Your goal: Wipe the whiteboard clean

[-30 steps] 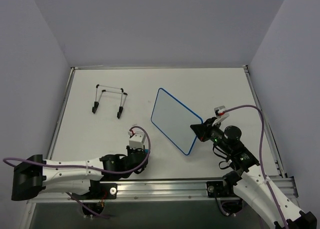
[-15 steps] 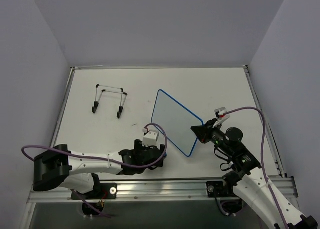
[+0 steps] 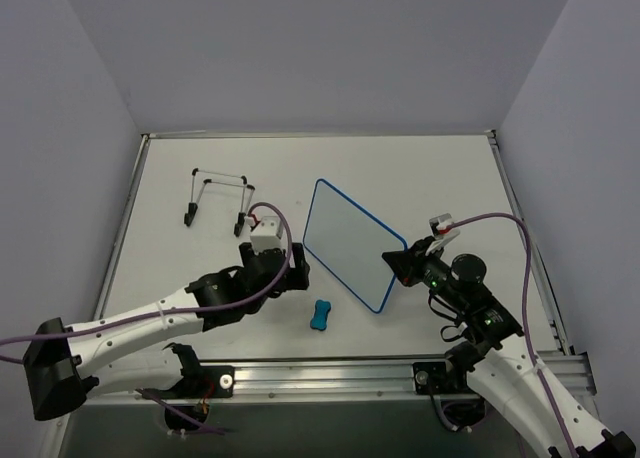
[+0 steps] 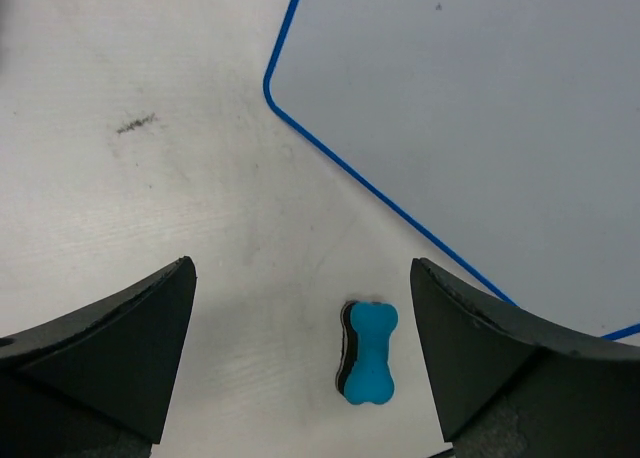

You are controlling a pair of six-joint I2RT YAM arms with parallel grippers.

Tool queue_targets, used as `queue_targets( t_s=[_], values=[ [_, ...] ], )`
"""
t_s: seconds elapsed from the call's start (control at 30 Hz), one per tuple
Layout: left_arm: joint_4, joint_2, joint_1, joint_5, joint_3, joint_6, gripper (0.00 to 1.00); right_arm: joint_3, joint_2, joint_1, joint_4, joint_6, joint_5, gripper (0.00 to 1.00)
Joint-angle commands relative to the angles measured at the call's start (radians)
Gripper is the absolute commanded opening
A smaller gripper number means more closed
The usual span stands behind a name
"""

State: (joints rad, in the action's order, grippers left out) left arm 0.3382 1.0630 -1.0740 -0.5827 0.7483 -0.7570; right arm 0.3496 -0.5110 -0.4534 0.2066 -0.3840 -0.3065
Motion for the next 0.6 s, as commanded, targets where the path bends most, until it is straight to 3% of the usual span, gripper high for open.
queue_targets(
  t_s=[0.0, 0.1, 0.37, 0.5, 0.57],
  values=[
    [-0.152, -0.055, 0.133, 0.196, 0.005, 0.140, 0.94, 0.091, 0.005, -0.008, 0.054, -0.006, 0.010, 0.00],
    [-0.232, -0.052, 0.215, 0.338, 0.022, 0.194, 0.94, 0.109, 0.008, -0.010, 0.066, -0.035, 0.003, 0.00],
    [-0.288, 0.018, 0.406, 0.503, 0.083, 0.229, 0.94, 0.163, -0.004, -0.008, 0.132, -0.148, 0.050, 0.00],
    [-0.262, -0.014, 0.425, 0.521, 0.094, 0.213, 0.94, 0.184, -0.011, -0.007, 0.194, -0.165, 0.047, 0.00],
    [-0.168, -0.055, 0.425, 0.447, 0.115, 0.203, 0.94, 0.203, -0.044, -0.008, 0.215, -0.150, 0.041, 0.00]
  ],
)
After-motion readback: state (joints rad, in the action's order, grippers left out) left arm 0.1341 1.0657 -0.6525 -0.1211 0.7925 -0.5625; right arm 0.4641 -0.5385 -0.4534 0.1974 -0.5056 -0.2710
